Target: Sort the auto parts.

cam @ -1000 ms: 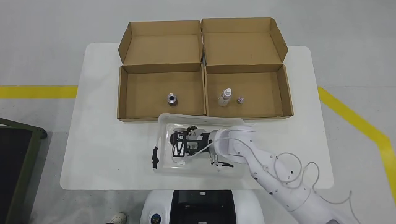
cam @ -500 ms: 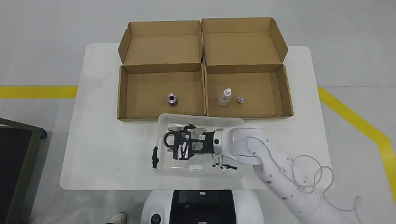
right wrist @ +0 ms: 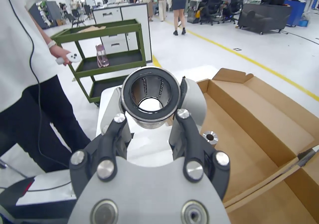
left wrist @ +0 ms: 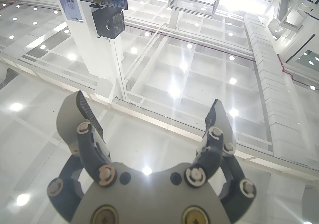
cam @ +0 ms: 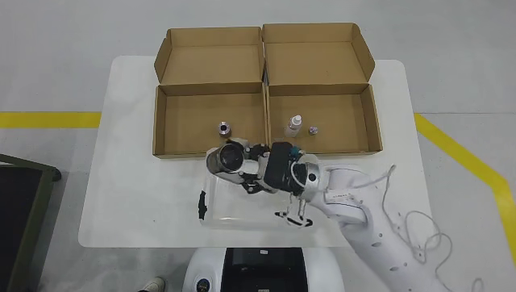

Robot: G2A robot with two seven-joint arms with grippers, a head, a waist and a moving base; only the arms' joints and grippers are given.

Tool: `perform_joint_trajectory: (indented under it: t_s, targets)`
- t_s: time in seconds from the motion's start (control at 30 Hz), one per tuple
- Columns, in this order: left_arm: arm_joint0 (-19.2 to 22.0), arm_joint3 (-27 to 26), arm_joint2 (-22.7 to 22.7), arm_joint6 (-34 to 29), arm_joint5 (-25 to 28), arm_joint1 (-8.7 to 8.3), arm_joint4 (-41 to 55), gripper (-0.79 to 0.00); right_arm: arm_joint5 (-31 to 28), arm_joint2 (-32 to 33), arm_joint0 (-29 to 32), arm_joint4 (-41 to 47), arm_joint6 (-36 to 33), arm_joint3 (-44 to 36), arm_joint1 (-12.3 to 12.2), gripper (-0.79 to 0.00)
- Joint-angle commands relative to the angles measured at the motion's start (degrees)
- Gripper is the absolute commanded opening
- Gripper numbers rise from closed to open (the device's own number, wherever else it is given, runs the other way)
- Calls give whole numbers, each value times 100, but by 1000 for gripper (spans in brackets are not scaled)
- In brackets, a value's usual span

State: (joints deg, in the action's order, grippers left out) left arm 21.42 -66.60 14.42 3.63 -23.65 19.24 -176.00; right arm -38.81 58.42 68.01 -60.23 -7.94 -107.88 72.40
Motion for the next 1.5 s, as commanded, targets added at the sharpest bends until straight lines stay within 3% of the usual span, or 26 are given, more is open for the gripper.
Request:
perform_joint_trajectory:
  t_s: [0.0, 0.33, 0.7, 1.23, 1.47]
  targets:
    - [0, 0, 0, 0, 0, 0, 0, 0, 42, 105, 117, 91, 297, -38, -10, -785]
    - [0, 0, 0, 0, 0, 0, 0, 0, 217, 553, 476, 310, 1451, -126, -34, -785]
    - [0, 0, 0, 0, 0, 0, 0, 0, 253, 427, 395, 228, 2542, 193, 43, -785]
    - [0, 0, 0, 0, 0, 0, 0, 0, 229, -160, -437, -73, 1728, 954, 177, -785]
    - [0, 0, 0, 0, 0, 0, 0, 0, 493, -434, -865, -442, 874, 1359, 243, -785]
